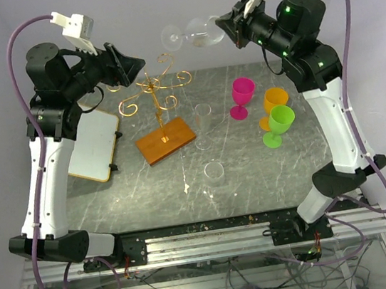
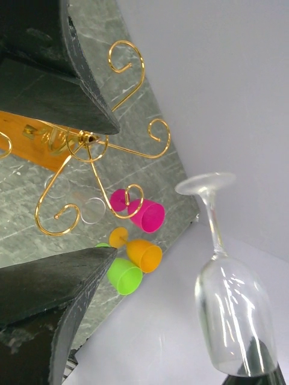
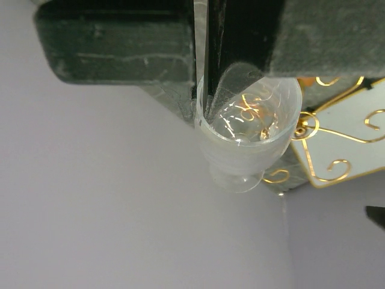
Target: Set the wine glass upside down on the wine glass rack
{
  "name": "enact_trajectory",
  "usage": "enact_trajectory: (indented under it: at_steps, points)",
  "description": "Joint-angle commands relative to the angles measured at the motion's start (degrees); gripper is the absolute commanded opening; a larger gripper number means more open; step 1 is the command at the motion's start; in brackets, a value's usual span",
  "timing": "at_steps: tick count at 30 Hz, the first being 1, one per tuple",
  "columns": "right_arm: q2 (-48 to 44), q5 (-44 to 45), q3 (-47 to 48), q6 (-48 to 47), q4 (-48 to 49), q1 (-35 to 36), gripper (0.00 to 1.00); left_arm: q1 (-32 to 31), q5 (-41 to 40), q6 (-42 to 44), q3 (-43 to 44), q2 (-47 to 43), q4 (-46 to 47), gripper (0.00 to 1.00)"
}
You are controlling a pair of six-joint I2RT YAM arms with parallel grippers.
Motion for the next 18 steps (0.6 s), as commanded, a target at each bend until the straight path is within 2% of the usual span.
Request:
enact_trajectory:
  at_steps: [1, 5, 10, 18]
  points:
    - [1.17, -7.14, 3.50, 5.98, 4.14, 0.79, 0.00, -1.24, 0.60, -2.38, -1.24, 0.01, 4.86, 0.84]
    - [2.40, -10.36, 4.99, 8.12, 4.21, 1.47, 0.00, -2.39, 0.10, -3.44, -0.94, 1.09, 5.78, 0.79]
    - [2.60, -12.34, 5.24, 8.83, 4.19, 1.63, 0.00, -2.56, -1.64, -4.66, -1.84, 1.78, 6.01, 0.68]
    - [2.22, -15.69, 3.57, 9.75, 4.29, 1.63, 0.00, -2.58, -1.53, -4.94, -3.40, 2.29, 6.84, 0.61]
